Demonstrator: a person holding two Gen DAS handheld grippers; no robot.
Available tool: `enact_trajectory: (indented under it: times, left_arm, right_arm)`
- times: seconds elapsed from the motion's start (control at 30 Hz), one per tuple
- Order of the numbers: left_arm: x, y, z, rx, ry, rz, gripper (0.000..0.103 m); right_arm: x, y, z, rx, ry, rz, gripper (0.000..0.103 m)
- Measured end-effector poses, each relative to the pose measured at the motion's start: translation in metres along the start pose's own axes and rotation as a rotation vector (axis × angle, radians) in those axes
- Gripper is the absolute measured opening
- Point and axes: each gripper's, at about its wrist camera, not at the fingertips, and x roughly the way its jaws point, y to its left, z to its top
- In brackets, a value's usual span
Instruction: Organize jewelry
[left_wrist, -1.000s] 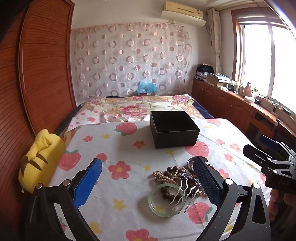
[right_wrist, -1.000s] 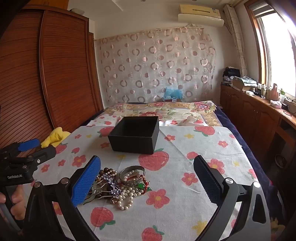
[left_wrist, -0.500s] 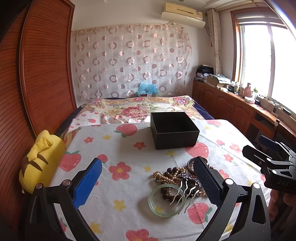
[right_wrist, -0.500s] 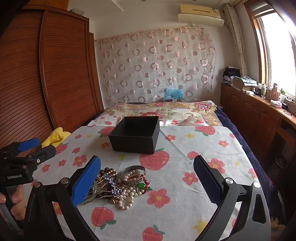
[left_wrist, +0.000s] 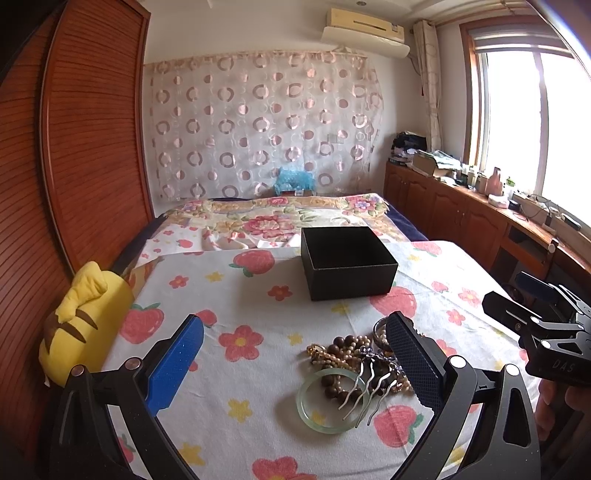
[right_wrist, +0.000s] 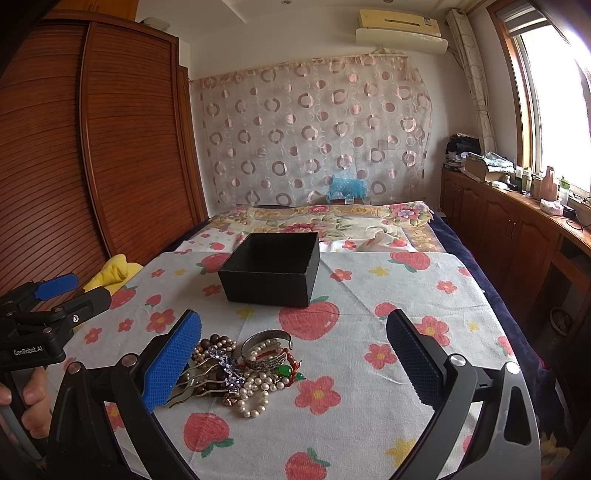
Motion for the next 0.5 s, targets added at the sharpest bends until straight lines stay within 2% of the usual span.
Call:
enact_trajectory:
  times: [0.03,0.5]
  left_arm:
    - [-0.0035,0.0042,0.0083,0.0,0.001,0.0,0.095]
    - [-0.0102,-0.0001,0.0011,0.002,-0.011,0.004,0.095]
  right_arm:
    - [-0.0001,0.0,0.0,0.0,0.0,0.0,0.101]
    - [-0.0004,-0.0012,-0.0003,0.0,-0.001,0.0,0.101]
